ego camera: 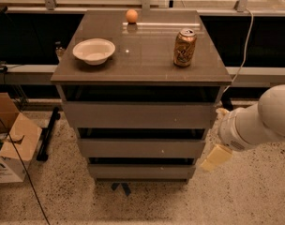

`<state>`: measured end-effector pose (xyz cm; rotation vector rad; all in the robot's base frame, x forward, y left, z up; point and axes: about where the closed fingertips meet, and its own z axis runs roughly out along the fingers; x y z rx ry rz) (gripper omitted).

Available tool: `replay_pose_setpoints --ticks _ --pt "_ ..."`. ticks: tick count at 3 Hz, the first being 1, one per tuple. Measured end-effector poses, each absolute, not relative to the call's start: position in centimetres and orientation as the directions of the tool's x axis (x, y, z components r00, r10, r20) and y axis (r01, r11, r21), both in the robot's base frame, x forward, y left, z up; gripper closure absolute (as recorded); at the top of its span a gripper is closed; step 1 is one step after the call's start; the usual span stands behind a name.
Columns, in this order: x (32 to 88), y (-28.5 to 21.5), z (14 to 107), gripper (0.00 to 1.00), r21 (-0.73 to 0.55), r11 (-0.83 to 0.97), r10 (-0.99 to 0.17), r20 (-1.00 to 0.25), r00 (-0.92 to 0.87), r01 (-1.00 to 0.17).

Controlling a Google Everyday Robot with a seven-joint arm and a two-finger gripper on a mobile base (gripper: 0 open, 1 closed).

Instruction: Open bottom drawer

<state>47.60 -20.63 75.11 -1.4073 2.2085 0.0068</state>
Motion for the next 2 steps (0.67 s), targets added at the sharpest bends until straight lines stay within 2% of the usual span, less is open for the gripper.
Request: replay_pose_setpoints --ticks 2 --pt "47.6 -20.4 72.7 0.0 -0.283 0.507 -0.834 -0.401 -0.38 -0.814"
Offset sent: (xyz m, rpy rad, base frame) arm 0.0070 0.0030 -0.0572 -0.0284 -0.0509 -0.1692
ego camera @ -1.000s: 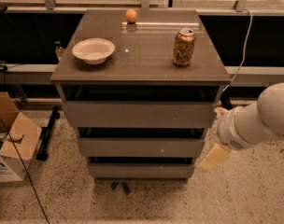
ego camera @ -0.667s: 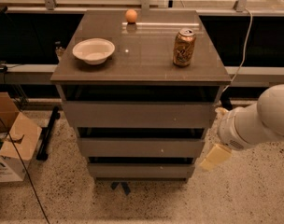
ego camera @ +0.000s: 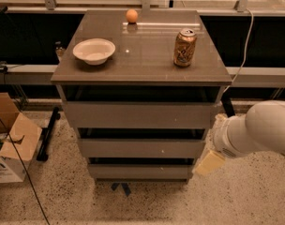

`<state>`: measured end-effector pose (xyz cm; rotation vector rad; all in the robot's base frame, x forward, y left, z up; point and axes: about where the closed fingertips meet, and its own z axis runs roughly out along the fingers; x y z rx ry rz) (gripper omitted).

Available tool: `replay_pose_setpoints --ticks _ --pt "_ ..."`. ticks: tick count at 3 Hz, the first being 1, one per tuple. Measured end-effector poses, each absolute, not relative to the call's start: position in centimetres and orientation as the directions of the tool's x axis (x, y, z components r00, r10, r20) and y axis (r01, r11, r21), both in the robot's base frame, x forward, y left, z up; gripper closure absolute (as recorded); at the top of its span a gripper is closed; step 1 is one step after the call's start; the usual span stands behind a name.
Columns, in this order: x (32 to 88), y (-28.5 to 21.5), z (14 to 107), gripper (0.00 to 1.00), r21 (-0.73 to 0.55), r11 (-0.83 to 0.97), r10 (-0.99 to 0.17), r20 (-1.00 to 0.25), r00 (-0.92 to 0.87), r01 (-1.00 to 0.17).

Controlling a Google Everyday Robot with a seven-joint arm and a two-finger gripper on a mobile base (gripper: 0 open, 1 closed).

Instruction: Open bottom drawer

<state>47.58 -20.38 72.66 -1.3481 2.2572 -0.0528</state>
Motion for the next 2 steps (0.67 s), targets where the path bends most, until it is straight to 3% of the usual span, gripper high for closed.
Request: replay_pose_setpoints --ticks 2 --pt "49.5 -20.1 66.6 0.0 -0.292 0.607 -0.76 -0.484 -0.433 -0.739"
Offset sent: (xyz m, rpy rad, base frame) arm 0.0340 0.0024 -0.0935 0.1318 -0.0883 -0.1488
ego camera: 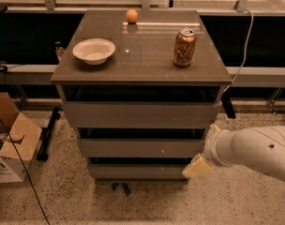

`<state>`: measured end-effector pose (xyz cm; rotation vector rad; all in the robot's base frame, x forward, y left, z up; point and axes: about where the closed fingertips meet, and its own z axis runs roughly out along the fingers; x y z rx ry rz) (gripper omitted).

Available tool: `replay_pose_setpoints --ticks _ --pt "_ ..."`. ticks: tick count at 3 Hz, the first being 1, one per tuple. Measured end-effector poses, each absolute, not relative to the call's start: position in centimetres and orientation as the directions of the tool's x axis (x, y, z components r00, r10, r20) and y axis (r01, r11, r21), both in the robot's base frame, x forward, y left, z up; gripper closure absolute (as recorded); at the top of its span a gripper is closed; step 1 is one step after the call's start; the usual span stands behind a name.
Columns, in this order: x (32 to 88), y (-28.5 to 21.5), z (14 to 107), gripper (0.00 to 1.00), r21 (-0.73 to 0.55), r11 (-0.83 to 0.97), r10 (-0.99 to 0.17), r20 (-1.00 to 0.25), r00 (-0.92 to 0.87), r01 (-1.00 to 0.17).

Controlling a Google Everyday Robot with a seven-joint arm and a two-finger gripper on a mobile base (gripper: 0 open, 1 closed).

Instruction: Open bottom drawer

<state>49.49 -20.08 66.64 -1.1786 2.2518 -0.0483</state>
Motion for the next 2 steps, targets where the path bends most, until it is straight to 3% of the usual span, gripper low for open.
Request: replay_pose_setpoints --ticks 2 --pt "51.3 -21.1 58.4 0.0 -0.182 0.665 -0.695 -0.505 -0.511 -0.724"
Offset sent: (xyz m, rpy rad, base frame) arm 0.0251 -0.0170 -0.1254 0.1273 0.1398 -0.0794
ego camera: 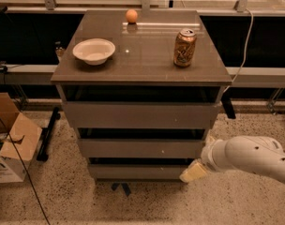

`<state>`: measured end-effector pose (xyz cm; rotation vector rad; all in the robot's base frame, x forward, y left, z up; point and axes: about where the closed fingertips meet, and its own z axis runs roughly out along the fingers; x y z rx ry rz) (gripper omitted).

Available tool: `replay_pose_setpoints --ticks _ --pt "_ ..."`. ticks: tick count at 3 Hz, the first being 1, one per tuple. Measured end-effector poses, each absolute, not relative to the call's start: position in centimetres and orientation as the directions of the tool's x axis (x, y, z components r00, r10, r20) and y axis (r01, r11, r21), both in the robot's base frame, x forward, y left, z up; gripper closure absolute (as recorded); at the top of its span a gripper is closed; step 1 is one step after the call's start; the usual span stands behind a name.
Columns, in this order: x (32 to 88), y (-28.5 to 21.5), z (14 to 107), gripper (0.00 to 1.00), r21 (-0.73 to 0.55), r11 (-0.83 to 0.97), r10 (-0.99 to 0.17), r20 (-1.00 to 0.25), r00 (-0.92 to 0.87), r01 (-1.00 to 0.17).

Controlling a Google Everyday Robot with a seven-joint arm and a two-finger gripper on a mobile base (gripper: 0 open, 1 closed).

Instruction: Open bottom drawer

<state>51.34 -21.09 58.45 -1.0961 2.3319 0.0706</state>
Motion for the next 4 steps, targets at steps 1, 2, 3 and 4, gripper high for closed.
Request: replay_pose_setpoints --ticks 1,2,3,4 --pt "51.3 -21.0 57.9 0.0 -0.173 0.665 -0.693 -0.503 -0.515 -0.726" --pt "51.3 -20.4 56.2 0.0 -0.145 0.655 -0.689 -0.517 -0.508 -0.741" --pt "51.5 -20.0 54.4 0.0 -0.117 0.644 -0.683 -0.532 -0.5 -0.756" --pt "51.6 -19.7 53.0 0.0 -0.104 0.637 -0.679 -0.545 -0.492 -0.763"
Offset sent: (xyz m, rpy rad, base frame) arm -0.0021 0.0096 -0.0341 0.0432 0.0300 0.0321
